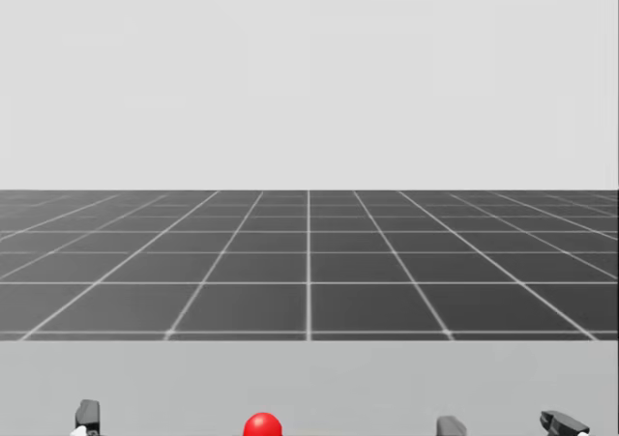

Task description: Watch the red light. When it turns green, pick up the object.

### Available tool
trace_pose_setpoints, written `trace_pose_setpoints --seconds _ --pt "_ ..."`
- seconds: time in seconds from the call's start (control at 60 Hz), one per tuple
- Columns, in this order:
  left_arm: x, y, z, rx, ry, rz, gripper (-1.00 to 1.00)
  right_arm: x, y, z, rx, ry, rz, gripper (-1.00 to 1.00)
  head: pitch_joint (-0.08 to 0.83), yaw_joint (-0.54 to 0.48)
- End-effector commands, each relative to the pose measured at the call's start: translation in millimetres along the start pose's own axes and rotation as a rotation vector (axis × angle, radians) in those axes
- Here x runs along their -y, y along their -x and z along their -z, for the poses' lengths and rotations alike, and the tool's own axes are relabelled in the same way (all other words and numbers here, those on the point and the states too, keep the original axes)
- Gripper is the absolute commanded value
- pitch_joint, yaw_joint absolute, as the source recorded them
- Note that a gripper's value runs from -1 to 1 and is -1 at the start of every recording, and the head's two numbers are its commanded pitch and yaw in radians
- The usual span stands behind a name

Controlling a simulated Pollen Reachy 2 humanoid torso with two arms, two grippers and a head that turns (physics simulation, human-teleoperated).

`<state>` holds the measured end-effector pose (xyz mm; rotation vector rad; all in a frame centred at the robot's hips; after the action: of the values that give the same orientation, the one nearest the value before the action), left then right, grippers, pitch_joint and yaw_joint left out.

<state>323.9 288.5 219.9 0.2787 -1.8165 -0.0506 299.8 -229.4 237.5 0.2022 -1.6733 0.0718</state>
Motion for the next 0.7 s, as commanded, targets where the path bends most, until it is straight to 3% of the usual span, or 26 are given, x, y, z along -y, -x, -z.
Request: trace_pose_setpoints --seconds 0.017,0.083,0.2,0.7 --pt "-5.1 2.4 1.0 -0.013 -0.023 -0.002 -1.0 -6.4 0.7 -6.5 0.038 0.014 0.064 -1.0 0.009 0.0" --pt "-5.0 2.7 1.1 -0.013 -0.023 -0.001 -1.0 -6.9 -2.8 -8.0 0.063 -0.004 0.074 -1.0 0.018 0.0" --pt "-4.8 4.2 1.8 -0.017 -0.021 0.003 -1.0 -5.8 -5.1 -7.0 0.042 0.007 0.076 -1.0 0.064 0.0" --pt "-2.0 9.3 2.9 -0.034 -0.005 0.027 -1.0 -7.1 1.6 -4.2 0.018 0.012 0.032 -1.0 0.34 0.07"
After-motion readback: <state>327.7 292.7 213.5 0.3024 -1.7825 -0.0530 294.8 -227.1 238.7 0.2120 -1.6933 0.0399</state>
